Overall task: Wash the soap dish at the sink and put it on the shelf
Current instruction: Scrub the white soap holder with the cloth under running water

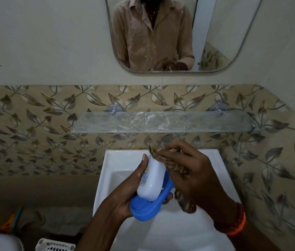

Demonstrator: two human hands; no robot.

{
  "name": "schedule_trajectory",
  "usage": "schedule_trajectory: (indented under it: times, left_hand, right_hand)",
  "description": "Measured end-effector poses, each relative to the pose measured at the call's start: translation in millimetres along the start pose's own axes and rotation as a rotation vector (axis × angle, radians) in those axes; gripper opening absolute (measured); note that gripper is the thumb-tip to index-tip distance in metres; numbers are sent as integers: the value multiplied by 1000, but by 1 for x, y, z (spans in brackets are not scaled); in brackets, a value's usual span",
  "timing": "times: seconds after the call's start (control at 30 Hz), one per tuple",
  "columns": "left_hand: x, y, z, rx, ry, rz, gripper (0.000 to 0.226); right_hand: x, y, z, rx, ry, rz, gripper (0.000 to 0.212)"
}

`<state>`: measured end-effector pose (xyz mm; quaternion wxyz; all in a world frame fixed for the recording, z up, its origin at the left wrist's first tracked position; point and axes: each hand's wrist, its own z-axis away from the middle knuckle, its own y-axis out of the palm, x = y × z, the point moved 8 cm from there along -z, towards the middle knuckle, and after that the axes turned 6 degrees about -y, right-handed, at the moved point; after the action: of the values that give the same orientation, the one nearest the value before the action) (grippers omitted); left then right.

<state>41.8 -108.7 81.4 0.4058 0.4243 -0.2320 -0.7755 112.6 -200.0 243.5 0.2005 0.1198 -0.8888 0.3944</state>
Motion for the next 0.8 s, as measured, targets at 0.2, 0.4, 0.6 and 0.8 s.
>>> schedule_trajectory:
  times: [0.2, 0.4, 0.6, 0.8]
  left_hand:
    - [-17, -2, 10, 57, 5, -23, 68]
    - [-9, 6, 16, 154, -44, -95, 70]
    - [-9, 3, 17, 117, -45, -144, 71]
    - [-2, 8, 22, 212, -152, -117, 73]
  right_hand:
    - [53, 28, 31, 309, -202, -168, 26]
    - [0, -11, -4, -89, -34, -4, 33]
    - [26, 8, 15, 157, -130, -80, 30]
    - [7, -13, 4, 21, -105, 25, 31]
